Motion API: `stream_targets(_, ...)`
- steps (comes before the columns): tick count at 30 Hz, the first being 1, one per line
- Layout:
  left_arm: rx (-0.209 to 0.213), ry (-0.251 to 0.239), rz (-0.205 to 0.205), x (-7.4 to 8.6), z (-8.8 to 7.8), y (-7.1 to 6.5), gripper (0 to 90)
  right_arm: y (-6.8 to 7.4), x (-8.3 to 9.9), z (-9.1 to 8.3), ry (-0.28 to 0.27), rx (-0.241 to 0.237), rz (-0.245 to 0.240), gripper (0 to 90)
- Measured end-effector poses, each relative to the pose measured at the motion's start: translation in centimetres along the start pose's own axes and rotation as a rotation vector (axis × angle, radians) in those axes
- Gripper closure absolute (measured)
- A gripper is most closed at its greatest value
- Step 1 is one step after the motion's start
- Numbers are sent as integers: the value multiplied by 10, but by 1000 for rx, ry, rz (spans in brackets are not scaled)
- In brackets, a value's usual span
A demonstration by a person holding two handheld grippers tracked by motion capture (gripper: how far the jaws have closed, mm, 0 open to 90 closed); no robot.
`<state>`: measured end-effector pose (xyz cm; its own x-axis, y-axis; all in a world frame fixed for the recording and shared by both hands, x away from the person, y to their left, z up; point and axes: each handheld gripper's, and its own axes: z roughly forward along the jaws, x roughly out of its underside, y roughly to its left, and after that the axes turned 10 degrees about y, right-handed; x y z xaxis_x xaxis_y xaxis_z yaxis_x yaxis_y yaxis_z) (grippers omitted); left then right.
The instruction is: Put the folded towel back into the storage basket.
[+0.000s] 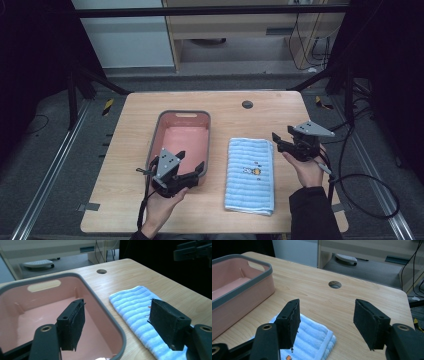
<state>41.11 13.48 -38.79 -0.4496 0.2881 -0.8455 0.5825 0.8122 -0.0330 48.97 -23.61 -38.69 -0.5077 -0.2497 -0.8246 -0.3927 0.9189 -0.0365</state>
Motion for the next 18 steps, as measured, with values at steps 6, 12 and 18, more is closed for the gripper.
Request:
stream_targets(6,35,4,14,-1,10,-15,315,0,1,4,4,1,0,390)
stream_targets(12,56,36,34,3,24,-28,335,-1,5,11,24,-1,1,400)
stream_targets(18,76,63,44,9,38,-39,360,-5,10,18,36,-3,8,407)
